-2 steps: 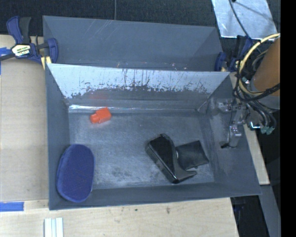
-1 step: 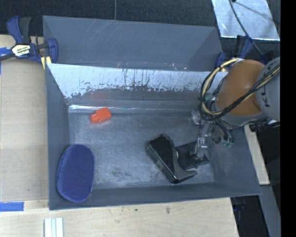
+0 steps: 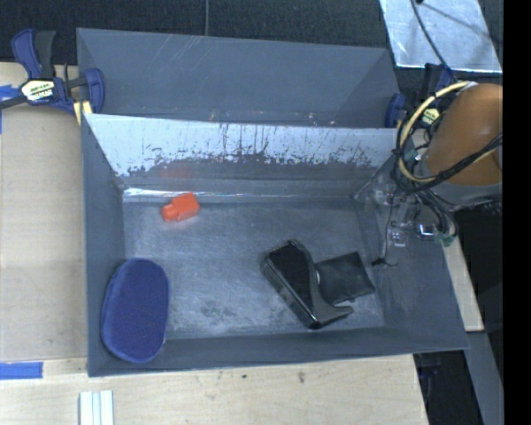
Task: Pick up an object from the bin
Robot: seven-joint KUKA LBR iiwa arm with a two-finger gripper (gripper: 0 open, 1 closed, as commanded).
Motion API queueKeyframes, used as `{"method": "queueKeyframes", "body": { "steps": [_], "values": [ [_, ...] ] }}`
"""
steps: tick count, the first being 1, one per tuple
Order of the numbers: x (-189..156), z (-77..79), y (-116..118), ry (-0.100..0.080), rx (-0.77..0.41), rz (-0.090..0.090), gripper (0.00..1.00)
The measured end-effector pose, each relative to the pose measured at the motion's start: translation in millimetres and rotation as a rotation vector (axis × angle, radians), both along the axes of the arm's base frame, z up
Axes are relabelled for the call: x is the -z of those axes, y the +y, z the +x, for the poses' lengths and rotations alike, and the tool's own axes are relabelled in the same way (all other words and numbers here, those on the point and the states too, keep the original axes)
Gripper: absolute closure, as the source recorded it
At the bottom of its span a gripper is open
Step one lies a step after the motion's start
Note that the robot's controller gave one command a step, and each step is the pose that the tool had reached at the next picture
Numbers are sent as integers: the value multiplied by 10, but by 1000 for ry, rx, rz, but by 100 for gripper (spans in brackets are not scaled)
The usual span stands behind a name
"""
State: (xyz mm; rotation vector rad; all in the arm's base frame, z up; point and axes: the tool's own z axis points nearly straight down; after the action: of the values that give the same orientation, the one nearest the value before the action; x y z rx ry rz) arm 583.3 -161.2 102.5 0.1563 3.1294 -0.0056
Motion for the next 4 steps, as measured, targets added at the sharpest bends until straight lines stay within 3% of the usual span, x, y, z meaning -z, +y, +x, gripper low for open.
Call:
{"method": "queueKeyframes", "body": {
  "steps": [1, 2, 3, 4],
  "values": [
    [-26, 154, 534, 1, 299, 7, 0],
    [245, -152, 1158, -11, 316, -3, 0],
    [324, -631, 452, 7, 427, 1, 0],
    [317, -605, 499, 3, 418, 5, 100]
  ]
}}
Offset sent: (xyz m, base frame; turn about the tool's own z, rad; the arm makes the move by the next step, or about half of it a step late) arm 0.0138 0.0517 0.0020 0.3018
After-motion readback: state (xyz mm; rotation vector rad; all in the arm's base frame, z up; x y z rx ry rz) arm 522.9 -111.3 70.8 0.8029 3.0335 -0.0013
